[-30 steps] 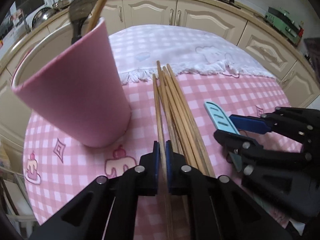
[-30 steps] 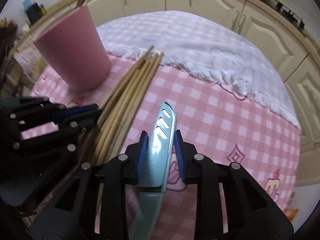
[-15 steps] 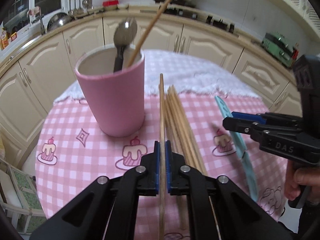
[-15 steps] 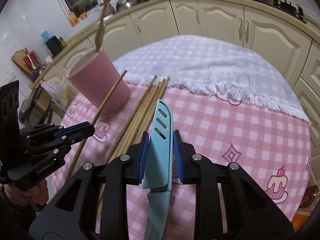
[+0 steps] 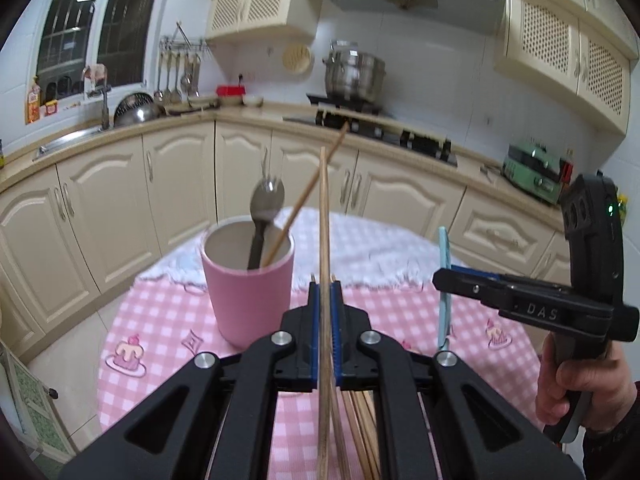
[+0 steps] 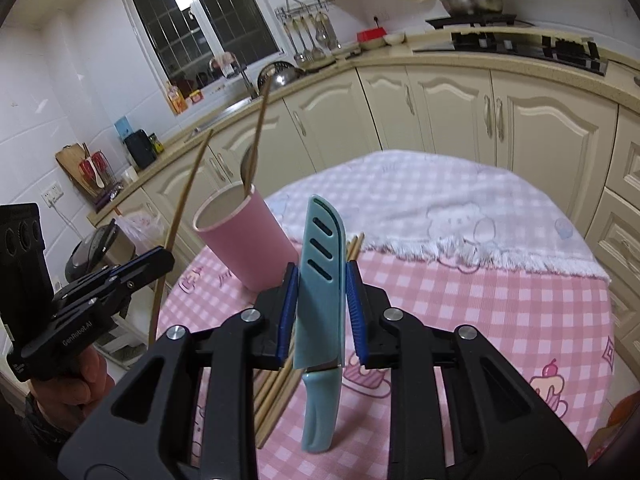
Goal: Organize utensils
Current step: 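Carry chopstick and knife over the pink cup and open both grippers, then withdraw both grippers from the cup back toward the chopstick bundle, then grasp one chopstick with the left gripper while the right gripper grasps another, then lift both held chopsticks up toward the pink cup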
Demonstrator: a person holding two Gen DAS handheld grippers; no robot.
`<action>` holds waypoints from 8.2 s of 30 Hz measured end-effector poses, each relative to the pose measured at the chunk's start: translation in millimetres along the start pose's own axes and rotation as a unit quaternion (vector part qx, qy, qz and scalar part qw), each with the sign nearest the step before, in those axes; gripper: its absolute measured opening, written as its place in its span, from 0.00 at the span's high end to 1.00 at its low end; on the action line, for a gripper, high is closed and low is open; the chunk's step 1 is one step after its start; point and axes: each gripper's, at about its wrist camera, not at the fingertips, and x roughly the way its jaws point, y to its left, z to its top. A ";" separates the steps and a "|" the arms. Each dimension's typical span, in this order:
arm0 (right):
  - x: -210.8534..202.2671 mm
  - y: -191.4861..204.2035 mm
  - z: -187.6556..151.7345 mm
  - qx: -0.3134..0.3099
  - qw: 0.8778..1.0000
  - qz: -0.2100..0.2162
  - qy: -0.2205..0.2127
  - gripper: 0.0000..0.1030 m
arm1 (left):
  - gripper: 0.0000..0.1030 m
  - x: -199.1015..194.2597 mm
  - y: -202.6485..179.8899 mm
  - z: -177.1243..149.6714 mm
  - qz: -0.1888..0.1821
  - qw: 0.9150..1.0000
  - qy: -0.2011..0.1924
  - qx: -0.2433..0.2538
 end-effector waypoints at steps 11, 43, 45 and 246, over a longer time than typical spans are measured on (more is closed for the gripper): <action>-11.2 21.1 29.6 -0.027 0.999 0.017 -0.044 0.77 | 0.95 -23.3 16.6 34.9 0.003 0.997 -0.074 -0.031; 28.5 93.7 141.3 -0.101 0.988 0.088 -0.083 0.77 | 0.95 12.2 59.0 128.5 0.026 0.974 -0.219 -0.058; 35.5 92.6 140.6 -0.098 0.988 0.087 -0.077 0.77 | 0.95 19.2 61.5 126.5 0.026 0.974 -0.216 -0.060; -25.3 34.7 57.4 -0.019 0.998 0.054 -0.041 0.94 | 0.95 -26.8 5.8 42.6 -0.021 0.992 -0.121 0.004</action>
